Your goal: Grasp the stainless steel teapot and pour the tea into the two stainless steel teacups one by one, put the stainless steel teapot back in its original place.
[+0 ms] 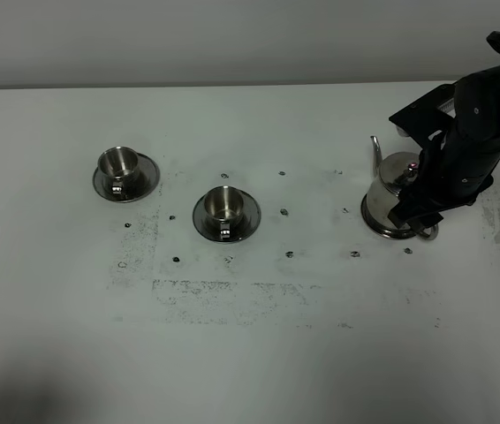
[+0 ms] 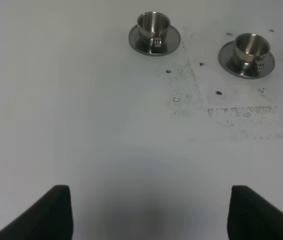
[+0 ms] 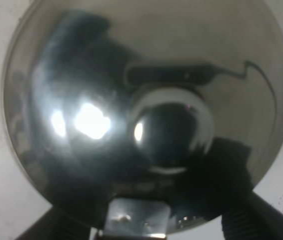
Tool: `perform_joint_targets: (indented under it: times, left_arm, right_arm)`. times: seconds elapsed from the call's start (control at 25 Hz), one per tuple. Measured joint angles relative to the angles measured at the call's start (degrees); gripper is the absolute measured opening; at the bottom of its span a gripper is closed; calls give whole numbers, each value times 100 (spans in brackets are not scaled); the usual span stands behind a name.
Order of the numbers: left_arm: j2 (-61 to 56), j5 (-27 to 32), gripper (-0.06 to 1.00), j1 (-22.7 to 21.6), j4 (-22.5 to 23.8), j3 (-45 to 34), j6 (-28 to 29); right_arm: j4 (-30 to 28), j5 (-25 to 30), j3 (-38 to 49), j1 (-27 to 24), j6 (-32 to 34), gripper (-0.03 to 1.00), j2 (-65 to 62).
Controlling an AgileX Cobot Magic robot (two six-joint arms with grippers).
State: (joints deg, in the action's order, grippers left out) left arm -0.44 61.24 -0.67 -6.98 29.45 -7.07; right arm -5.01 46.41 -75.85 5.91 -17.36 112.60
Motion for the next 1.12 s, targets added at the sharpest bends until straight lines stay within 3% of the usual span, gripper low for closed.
perform_joint_targets:
  times: [0.32, 0.72, 1.12]
  left_arm:
    - [0, 0, 69, 0, 0, 0, 0]
    - [0, 0, 69, 0, 0, 0, 0]
    - [0, 0, 69, 0, 0, 0, 0]
  right_arm:
    - [19, 0, 0, 0, 0, 48, 0]
    - [302, -11, 0, 0, 0, 18, 0]
    - [458, -16, 0, 0, 0, 18, 0]
